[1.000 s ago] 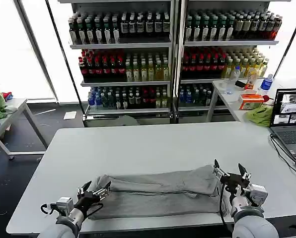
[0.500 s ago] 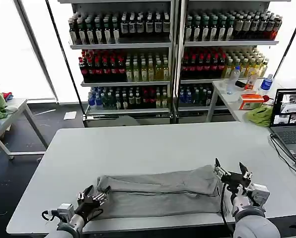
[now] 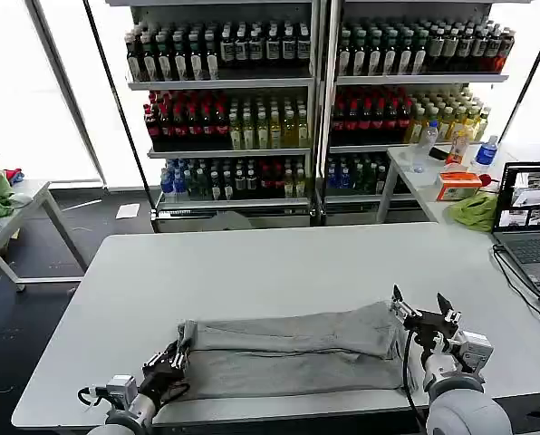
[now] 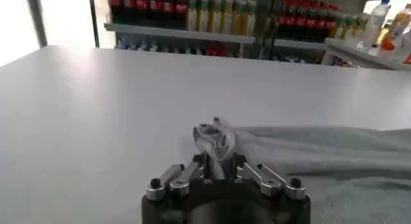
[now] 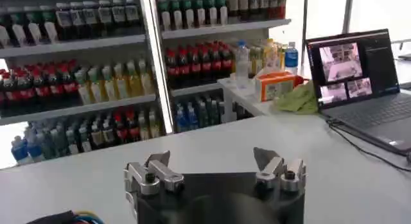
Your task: Fold and organize the clothes.
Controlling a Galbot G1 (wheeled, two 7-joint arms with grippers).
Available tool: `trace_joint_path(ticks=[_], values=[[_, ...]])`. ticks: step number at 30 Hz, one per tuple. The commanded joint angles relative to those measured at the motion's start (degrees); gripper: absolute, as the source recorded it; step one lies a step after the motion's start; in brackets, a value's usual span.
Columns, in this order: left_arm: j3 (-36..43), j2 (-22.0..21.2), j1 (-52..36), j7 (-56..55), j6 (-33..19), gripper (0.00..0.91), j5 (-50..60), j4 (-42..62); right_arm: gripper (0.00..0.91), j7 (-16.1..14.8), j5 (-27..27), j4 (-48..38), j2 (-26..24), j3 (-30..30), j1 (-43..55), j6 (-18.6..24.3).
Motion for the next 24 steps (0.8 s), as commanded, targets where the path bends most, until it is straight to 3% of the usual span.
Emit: trace_joint_path(ticks=[1, 6, 15, 19, 24], values=[[-1.71, 0.70, -0.05, 0.54, -1.43, 0.000, 0.98, 0.19, 0.907, 0.16, 0.09, -0.44, -0.05, 0.00, 1.08, -0.02], [-6.16, 3.55, -0.96, 0.65, -1.87, 0.000, -0.41, -1.52, 0.907, 0.15, 0.17, -1.03, -0.26, -0.45, 2.03, -0.05], [-25.89, 18.78, -1.32, 2.77, -3.50, 0.000, -4.43, 2.45, 0.907, 0.13, 0.80, -1.46, -0.51, -0.86, 3.23, -0.06], [-32.88, 26.76, -1.65, 3.93, -4.31, 0.000, -5.63, 11.92, 0.907, 0.18, 1.05, -1.61, -0.44, -1.09, 3.58, -0.05], [-36.00, 34.48, -2.93, 4.60, -5.37, 0.000, -5.61, 21.94, 0.907, 0.20, 1.31, -1.11, -0.39, -1.16, 3.50, -0.06]])
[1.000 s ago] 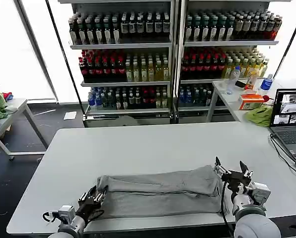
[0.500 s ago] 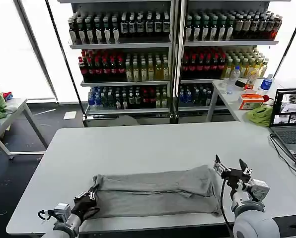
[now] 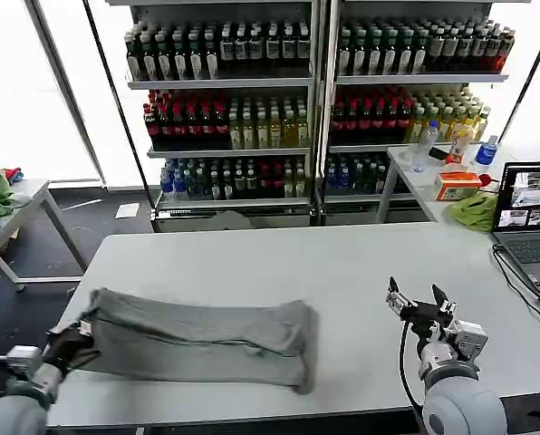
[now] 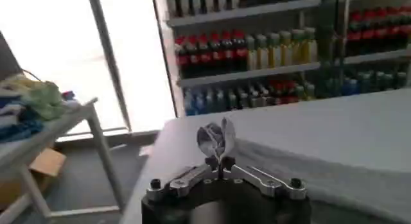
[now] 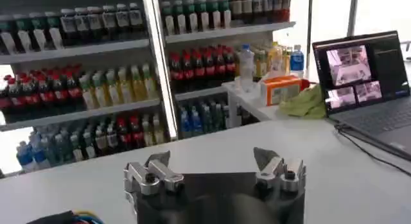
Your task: Fold and organize the clothes.
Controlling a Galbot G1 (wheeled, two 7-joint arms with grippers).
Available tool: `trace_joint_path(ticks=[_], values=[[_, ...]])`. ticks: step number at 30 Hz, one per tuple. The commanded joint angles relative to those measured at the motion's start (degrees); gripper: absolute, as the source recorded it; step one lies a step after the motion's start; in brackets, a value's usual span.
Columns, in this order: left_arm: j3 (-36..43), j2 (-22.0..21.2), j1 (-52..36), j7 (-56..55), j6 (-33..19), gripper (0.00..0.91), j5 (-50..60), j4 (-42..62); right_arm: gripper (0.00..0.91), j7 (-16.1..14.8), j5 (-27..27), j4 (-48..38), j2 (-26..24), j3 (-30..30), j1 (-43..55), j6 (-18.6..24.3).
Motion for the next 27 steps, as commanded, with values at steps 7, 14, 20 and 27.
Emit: trace_joint_path(ticks=[7, 14, 20, 27], values=[[-14.75, 20.73, -3.44, 1.15, -1.97, 0.000, -1.31, 19.82, 0.907, 0.11, 0.26, 1.31, 0.19, 0.16, -1.07, 0.01], [-10.47, 15.50, -2.81, 0.68, -1.69, 0.000, 0.71, 13.23, 0.907, 0.17, 0.10, 2.44, 0.56, 1.16, -2.95, 0.01], [-4.05, 8.43, 0.40, -1.28, -1.18, 0.000, 4.81, 2.88, 0.907, 0.15, 0.00, 4.01, 1.10, 2.40, -5.59, 0.04], [6.02, 3.42, -0.80, -2.89, 0.57, 0.000, 7.34, -2.65, 0.907, -0.01, -0.63, 5.82, 1.59, 3.34, -8.68, 0.14]])
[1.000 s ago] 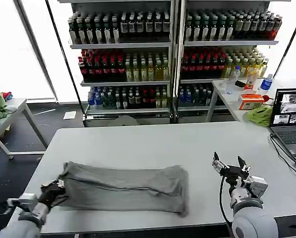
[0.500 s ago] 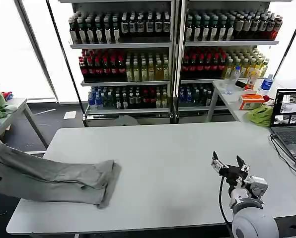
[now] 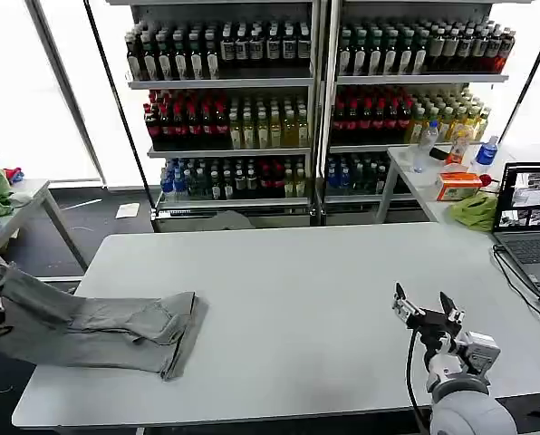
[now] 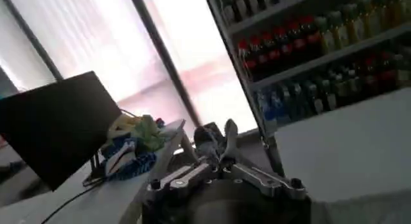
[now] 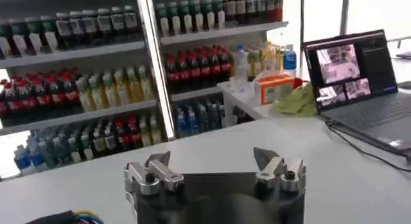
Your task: Fold and organize the clothes.
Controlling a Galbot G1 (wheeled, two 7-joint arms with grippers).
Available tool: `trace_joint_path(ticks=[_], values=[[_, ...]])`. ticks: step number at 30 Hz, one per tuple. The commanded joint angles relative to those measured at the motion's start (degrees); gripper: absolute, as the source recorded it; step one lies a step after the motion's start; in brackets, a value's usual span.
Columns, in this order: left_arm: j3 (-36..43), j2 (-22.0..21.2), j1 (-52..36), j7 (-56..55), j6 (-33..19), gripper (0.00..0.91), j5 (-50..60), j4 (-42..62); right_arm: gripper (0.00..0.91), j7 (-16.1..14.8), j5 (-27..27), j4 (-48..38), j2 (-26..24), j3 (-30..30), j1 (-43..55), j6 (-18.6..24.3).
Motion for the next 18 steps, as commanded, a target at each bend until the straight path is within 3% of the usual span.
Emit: trace_joint_path(ticks=[1, 7, 18], values=[[13.70, -7.75, 0.06, -1.94, 1.76, 0.000, 4.34, -10.59, 0.907, -0.06, -0.24, 1.78, 0.34, 0.87, -3.52, 0.08], [23.60, -10.31, 1.02, -2.84, 2.11, 0.000, 9.28, -14.32, 0.907, 0.01, -0.01, 2.21, 0.48, 2.46, -4.04, 0.03], [31.60, -12.59, -3.16, -2.99, 3.97, 0.000, 10.07, -15.35, 0.907, -0.24, -0.93, 2.70, 1.10, 2.71, -5.59, -0.03]])
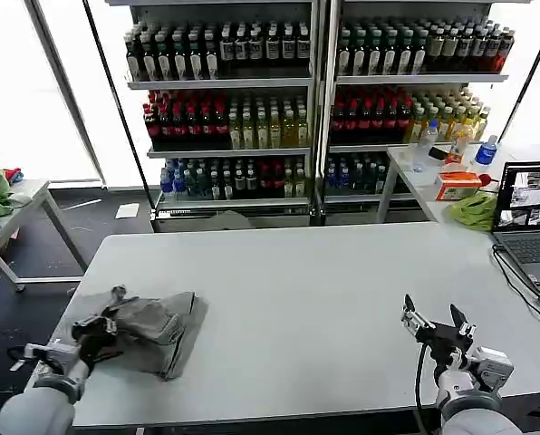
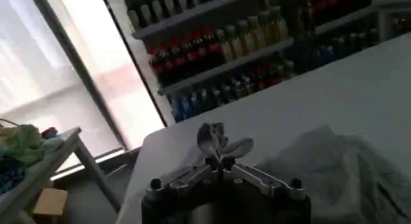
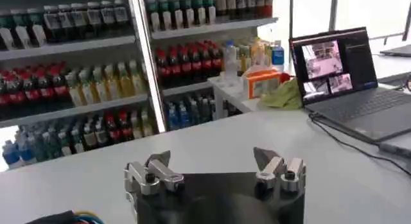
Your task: Fold and organize the clothes.
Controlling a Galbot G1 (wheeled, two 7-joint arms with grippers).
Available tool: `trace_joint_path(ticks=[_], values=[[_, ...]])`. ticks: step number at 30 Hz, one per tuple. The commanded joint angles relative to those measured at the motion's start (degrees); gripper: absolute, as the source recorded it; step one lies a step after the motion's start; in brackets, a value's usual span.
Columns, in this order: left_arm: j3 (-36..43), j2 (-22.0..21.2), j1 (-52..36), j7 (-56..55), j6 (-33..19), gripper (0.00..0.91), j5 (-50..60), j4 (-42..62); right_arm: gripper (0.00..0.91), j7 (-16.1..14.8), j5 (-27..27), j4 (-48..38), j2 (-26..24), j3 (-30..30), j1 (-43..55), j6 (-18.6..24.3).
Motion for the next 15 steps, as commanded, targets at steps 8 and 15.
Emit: trace_joint_path(ticks=[8, 15], values=[[14.83, -3.47, -4.58, -0.37, 1.67, 0.000, 2.57, -3.92, 0.907, -0.21, -1.21, 0.22, 0.63, 0.25, -2.15, -0.02], [15.11, -2.93, -5.56, 0.20, 1.88, 0.000, 2.55, -3.44, 0.907, -0.44, -1.50, 0.33, 1.17, -0.17, -2.97, 0.00]])
